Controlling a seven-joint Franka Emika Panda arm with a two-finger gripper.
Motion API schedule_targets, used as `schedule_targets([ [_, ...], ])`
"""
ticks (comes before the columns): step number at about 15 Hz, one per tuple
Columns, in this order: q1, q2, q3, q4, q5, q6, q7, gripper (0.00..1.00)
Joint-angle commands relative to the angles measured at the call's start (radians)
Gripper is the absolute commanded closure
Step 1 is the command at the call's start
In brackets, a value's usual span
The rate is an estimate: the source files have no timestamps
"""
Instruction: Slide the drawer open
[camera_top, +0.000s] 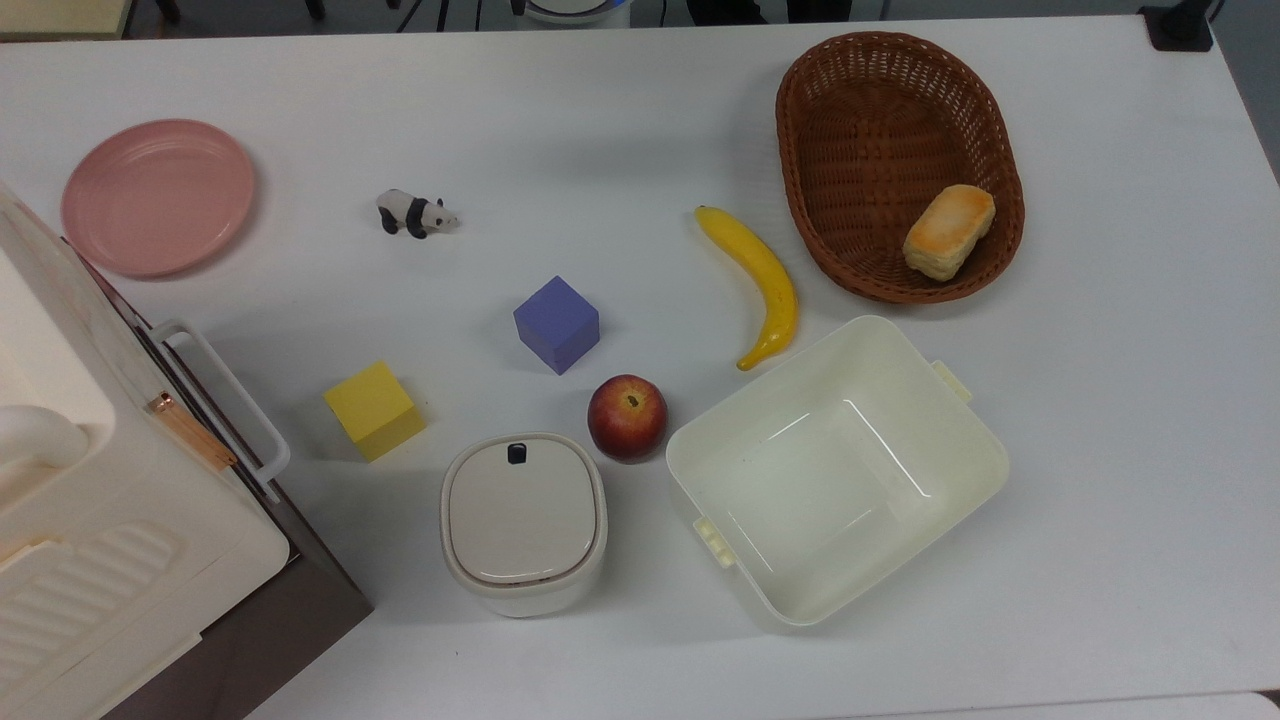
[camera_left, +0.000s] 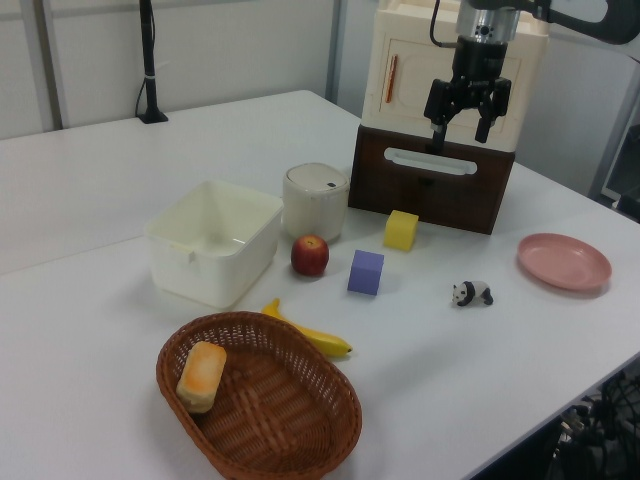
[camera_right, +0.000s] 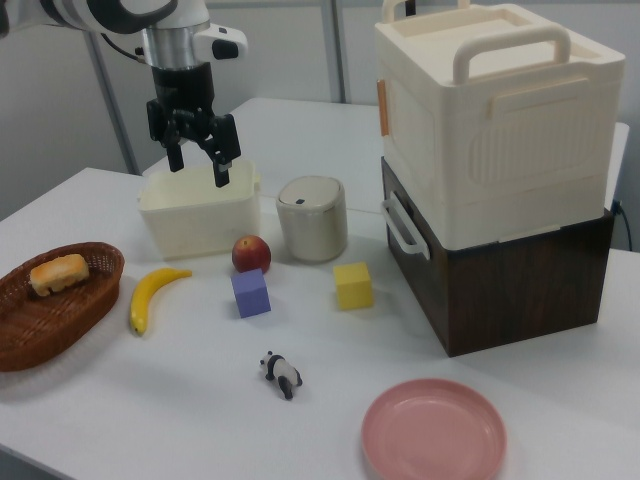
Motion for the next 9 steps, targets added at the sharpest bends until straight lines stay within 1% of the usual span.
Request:
schedule_targets([
  [1,-0.013,-0.013,0.015,-0.015,0.013,0.014,0.024,0.00],
  [9,-0.012,-0.012,0.020,-0.036,0.013,0.014,0.022,0.00],
])
